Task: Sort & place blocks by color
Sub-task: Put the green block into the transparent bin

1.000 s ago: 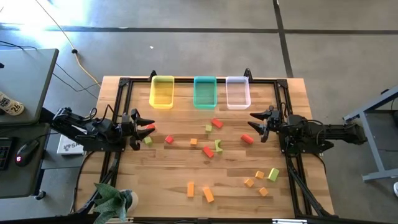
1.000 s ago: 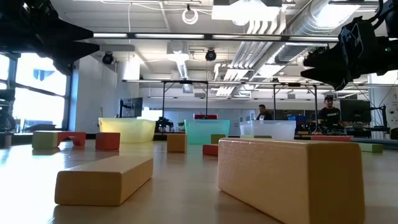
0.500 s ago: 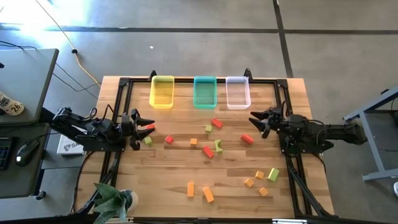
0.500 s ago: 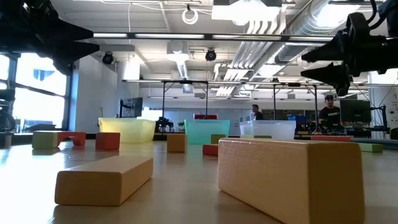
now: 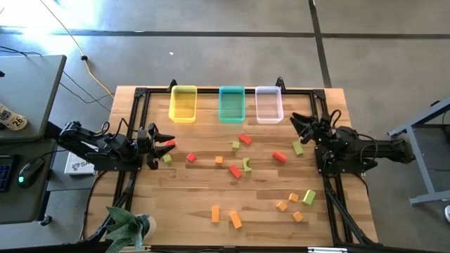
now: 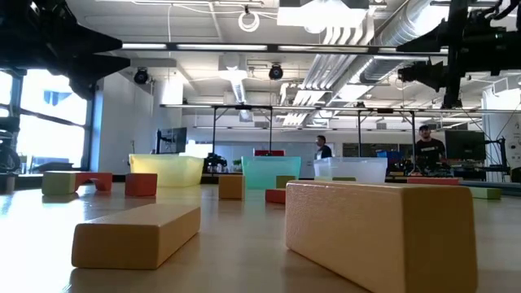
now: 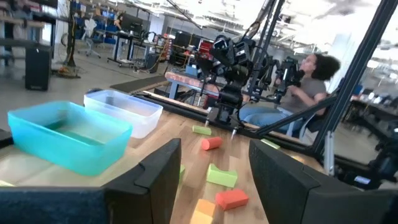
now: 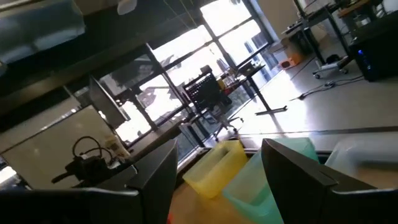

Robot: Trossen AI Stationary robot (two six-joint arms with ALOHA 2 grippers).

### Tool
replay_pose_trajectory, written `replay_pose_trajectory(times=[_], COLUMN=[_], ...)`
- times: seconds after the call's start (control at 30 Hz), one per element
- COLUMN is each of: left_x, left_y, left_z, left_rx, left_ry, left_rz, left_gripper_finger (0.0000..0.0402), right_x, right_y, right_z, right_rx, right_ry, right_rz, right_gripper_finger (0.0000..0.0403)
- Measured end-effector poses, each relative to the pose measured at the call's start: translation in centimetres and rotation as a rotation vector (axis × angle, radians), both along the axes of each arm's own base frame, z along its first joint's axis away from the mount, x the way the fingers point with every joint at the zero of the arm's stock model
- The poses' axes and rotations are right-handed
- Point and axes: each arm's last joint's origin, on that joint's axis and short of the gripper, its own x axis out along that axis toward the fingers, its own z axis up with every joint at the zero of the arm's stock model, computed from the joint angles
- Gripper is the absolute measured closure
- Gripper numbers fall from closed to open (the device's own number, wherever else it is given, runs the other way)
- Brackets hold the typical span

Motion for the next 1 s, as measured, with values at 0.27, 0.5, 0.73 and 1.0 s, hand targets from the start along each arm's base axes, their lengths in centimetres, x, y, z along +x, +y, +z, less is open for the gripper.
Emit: replay_pose_trajectory(times=[0.27, 0.5, 0.73, 1.0], left_x=[0.0, 0.0, 0.0, 0.0], left_y=[0.0, 0.0, 0.0, 0.0], left_z=[0.1, 0.1, 0.1, 0.1], left_rx=[-0.065, -0.220, -0.228, -0.229], left_ry=[-0.034, -0.085, -0.087, -0.088], left_rz=[-0.005, -0.016, -0.015, -0.013], left_gripper_finger=[0.0222, 0.0222, 0.0222, 0.0222], right_x=[-0.7, -0.9, 0.8, 3.4], right_y=[-0.2, -0.2, 0.0, 0.7], right_z=[4.5, 8.3, 10.0, 9.0], right_rx=[0.012, 0.234, 0.503, 0.862], right_ry=[0.248, 0.445, 0.761, 1.109], right_rz=[-0.101, -0.119, -0.125, -0.115], right_gripper_finger=[0.0183, 0.0183, 0.0183, 0.0183])
